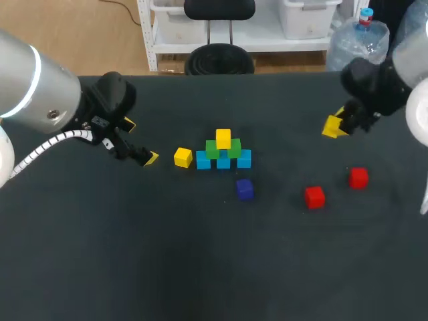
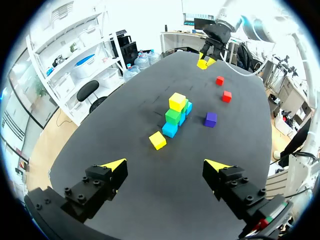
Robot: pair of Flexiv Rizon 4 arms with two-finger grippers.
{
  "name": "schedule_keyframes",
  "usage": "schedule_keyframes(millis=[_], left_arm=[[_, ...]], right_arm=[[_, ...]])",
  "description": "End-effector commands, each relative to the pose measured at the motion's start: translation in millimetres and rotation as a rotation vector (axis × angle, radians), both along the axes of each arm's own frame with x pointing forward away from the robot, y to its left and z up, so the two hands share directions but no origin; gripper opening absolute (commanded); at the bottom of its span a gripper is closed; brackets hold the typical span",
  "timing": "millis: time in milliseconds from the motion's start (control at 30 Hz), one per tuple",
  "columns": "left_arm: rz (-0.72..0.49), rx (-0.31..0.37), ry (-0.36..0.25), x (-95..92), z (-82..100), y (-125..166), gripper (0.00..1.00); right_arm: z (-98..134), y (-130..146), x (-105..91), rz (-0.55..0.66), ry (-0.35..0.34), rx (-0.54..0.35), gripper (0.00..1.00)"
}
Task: Place the blue cubes, place green cubes on the blue cubes, place the yellow cubes on the green cubes, then place the red cubes on the yellow cubes, and place purple cube on the red cubes.
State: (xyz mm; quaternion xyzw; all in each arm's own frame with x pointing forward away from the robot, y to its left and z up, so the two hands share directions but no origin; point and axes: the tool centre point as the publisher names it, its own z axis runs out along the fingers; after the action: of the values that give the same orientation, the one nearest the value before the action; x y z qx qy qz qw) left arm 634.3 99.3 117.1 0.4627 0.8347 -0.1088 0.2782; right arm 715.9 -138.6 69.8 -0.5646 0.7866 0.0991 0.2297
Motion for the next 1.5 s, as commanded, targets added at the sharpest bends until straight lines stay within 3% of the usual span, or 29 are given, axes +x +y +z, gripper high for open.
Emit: schedule_keyframes(millis=[33, 233, 700, 1100, 1500], left_arm=[[-0.004, -0.004, -0.001, 0.0, -0.3, 1.6, 1.0], [-0.004, -0.004, -0.001, 0.0, -0.3, 1.6, 1.0], [-0.004, -0.004, -0.001, 0.0, -0.3, 1.6, 1.0], [-0.004, -0.004, -0.001, 0.0, -0.3, 1.6, 1.0], [-0.004, -0.004, -0.001, 0.0, -0.3, 1.6, 1.0]], right_arm=[[6.2, 18.5, 2.0, 0.092, 0.042, 0.032, 0.0], [10.7, 45.1, 0.9, 0.221, 0.02, 0.024, 0.0], [15.6, 91.7, 1.1, 0.356, 0.016, 0.017, 0.0], [17.7, 131.4, -5.8, 0.28, 0.014, -0.005, 0.0], [10.2, 152.3, -8.1, 0.266, 0.023, -0.018, 0.0]])
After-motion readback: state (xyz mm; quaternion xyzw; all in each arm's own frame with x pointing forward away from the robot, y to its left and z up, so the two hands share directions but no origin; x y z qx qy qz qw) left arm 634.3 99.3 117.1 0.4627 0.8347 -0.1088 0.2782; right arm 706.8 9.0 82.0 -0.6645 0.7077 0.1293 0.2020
